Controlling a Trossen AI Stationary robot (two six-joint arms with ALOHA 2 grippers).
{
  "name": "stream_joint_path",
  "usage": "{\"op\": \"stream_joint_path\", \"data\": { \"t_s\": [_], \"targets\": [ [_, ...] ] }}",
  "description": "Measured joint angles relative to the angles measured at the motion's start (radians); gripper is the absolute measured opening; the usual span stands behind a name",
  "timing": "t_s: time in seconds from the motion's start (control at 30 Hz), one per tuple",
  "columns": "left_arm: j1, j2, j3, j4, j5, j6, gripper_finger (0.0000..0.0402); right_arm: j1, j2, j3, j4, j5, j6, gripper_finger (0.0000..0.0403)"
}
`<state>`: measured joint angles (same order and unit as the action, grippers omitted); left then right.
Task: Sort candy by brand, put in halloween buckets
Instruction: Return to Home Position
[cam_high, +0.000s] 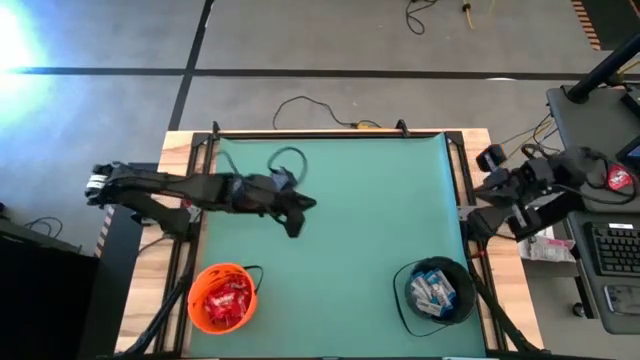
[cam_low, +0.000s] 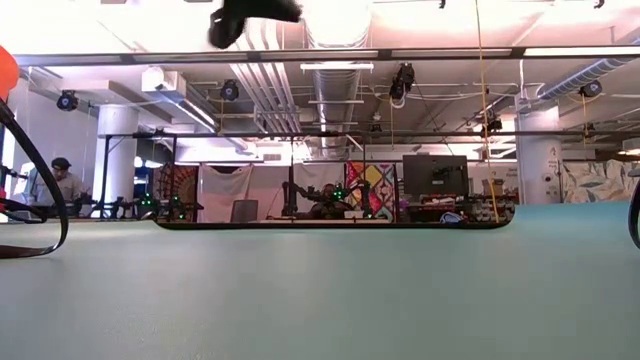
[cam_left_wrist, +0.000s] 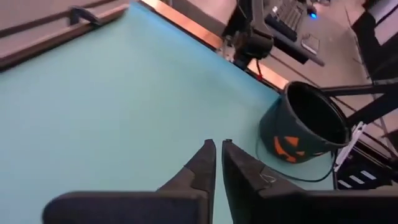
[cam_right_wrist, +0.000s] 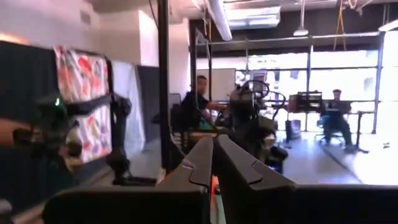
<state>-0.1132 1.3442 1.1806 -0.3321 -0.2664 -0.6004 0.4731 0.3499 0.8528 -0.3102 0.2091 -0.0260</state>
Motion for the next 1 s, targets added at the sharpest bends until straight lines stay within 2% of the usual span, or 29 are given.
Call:
{"op": "stream_joint_path", "data": {
  "t_s": [0.07, 0.1, 0.2, 0.27, 0.4, 0.57, 0.6, 0.7, 0.8, 0.9, 1.0],
  "targets": [
    [0.03, -0.084, -0.069, 0.003, 0.005, 0.01, 0.0004, 0.0, -0.019, -0.033, 0.004, 0.011, -0.037, 0.001],
    [0.045, -0.132, -0.108, 0.001, 0.005, 0.011, 0.0002, 0.0, -0.021, -0.055, -0.022, 0.059, -0.08, 0.001],
    [0.084, -0.291, -0.23, 0.004, 0.001, 0.028, 0.0002, 0.0, -0.023, -0.071, -0.086, 0.295, -0.122, 0.0009],
    [0.097, -0.404, -0.318, 0.01, -0.004, 0.037, 0.0001, 0.0, -0.025, -0.073, -0.173, 0.403, -0.034, 0.0009],
    [0.107, -0.628, -0.486, -0.01, -0.061, 0.072, 0.0001, -0.001, 0.011, -0.078, -0.172, 0.56, 0.182, 0.0009],
    [0.107, -0.857, -0.641, -0.117, -0.189, 0.095, 0.0001, -0.007, 0.083, -0.147, -0.049, 0.903, 0.136, 0.0009],
    [0.107, -0.889, -0.665, -0.135, -0.203, 0.086, 0.0001, -0.008, 0.086, -0.165, -0.035, 0.934, 0.119, 0.0009],
    [0.106, -0.979, -0.744, -0.121, -0.198, 0.002, 0.0001, -0.014, 0.09, -0.229, 0.003, 0.914, 0.103, 0.0009],
    [0.105, -1.042, -0.844, 0.0, -0.196, 0.108, 0.0002, -0.022, 0.08, -0.322, 0.069, 0.828, 0.135, 0.0011],
    [0.105, -1.099, -0.944, 0.163, -0.199, 0.205, 0.0002, -0.04, 0.077, -0.434, 0.273, 0.756, 0.224, 0.0013],
    [0.103, -1.162, -1.033, 0.282, -0.163, 0.229, 0.0002, -0.078, 0.089, -0.52, 0.465, 0.731, 0.221, 0.0013]
  ]
}}
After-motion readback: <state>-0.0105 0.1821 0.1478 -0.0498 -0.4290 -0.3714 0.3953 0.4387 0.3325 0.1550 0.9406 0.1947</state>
